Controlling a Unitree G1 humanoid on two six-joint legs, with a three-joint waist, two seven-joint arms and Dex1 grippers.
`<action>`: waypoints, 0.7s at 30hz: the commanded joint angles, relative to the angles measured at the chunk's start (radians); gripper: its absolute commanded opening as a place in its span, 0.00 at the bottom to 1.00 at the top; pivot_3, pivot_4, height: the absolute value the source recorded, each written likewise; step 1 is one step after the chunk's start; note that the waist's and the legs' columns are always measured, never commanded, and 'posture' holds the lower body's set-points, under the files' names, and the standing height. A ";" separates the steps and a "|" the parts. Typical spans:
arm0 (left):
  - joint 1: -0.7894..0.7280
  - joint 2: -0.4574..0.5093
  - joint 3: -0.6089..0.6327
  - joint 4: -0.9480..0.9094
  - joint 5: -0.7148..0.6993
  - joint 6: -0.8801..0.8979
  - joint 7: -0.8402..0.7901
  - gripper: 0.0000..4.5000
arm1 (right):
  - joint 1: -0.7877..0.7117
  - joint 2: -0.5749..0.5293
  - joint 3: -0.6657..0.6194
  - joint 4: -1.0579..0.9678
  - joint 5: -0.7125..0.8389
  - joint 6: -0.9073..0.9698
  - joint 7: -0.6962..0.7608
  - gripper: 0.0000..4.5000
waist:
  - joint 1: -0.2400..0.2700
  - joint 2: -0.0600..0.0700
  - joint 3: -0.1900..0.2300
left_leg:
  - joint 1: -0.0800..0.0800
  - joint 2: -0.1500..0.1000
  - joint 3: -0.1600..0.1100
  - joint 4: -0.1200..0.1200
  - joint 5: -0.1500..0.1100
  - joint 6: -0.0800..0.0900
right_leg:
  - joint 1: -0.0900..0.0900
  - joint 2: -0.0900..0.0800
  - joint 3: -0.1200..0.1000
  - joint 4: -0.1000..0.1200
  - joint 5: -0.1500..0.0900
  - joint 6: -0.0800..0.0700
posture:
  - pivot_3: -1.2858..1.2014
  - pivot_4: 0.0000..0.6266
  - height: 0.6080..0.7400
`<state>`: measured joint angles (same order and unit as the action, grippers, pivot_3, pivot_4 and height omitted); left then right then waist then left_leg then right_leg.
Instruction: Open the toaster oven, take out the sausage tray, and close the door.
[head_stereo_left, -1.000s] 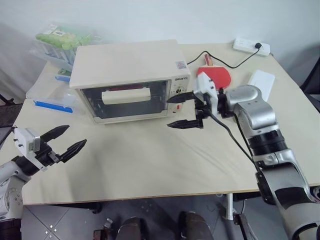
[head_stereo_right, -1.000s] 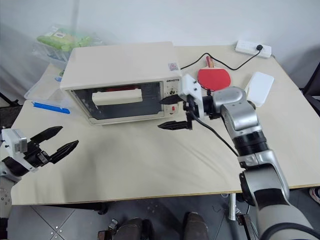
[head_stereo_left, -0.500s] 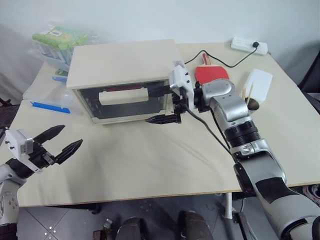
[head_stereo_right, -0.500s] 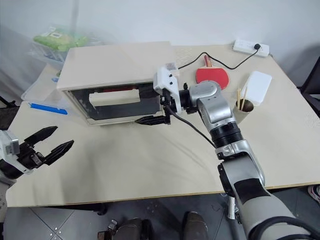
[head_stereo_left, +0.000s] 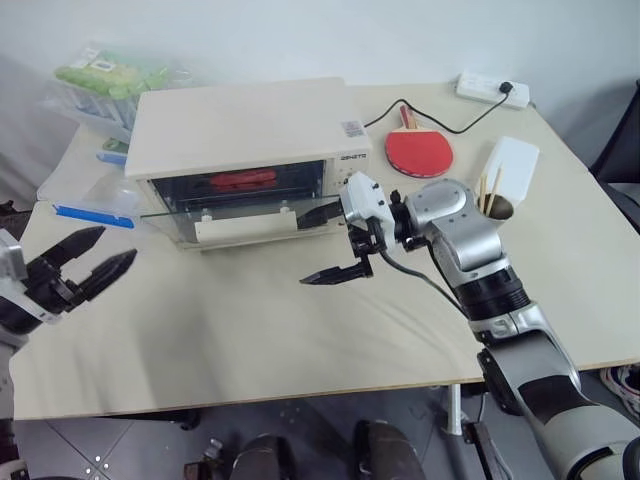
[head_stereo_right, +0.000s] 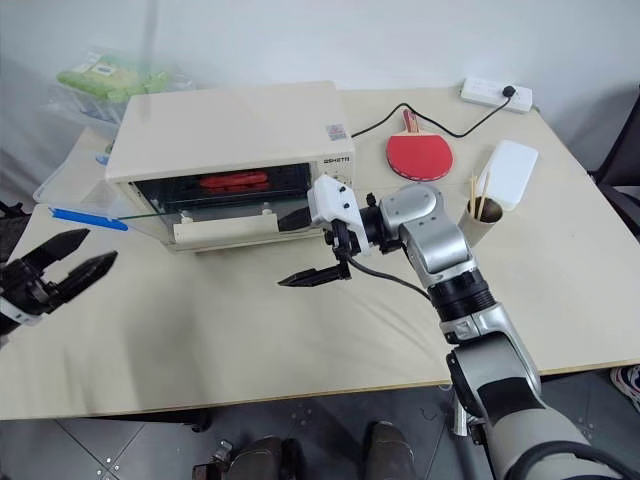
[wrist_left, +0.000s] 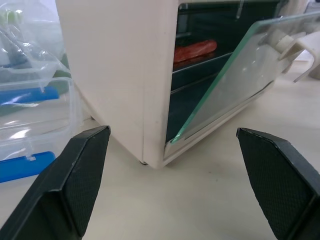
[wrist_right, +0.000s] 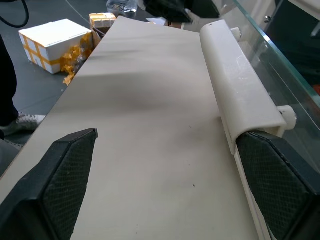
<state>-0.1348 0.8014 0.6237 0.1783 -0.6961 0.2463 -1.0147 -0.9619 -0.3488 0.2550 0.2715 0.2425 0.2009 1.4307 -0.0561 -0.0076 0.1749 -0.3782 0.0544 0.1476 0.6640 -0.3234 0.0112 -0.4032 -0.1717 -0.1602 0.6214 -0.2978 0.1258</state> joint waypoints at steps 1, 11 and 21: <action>-0.090 0.055 0.020 0.047 -0.072 0.045 -0.085 0.67 | 0.027 0.010 0.017 -0.079 0.009 0.003 -0.018 1.00 | 0.001 -0.001 0.000 | 0.000 0.001 0.000 0.000 0.000 -0.001 | 0.000 0.001 0.000 0.000 0.000 0.000 | 0.52 0.24 1.00; -0.273 0.084 -0.096 0.199 -0.017 0.070 -0.215 0.03 | 0.056 0.017 0.034 -0.133 0.012 0.024 -0.062 1.00 | -0.004 -0.002 0.000 | -0.001 0.004 0.007 0.000 -0.001 -0.002 | -0.005 0.004 0.001 0.002 0.000 0.000 | 0.52 0.24 1.00; -0.351 0.081 -0.246 0.259 0.096 0.066 -0.242 0.01 | 0.102 -0.024 0.057 -0.253 -0.010 0.120 -0.112 1.00 | -0.005 -0.002 0.000 | -0.007 0.005 0.014 0.003 -0.001 -0.002 | -0.011 0.006 0.002 0.002 0.000 -0.001 | 0.52 0.24 1.00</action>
<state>-0.4712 0.8656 0.3819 0.4391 -0.6204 0.3248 -1.2519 -0.8726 -0.3577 0.3030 0.0862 0.2287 0.3003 1.3247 -0.0610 -0.0097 0.1749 -0.3851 0.0590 0.1617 0.6665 -0.3245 0.0090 -0.4140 -0.1662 -0.1586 0.6232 -0.2982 0.1252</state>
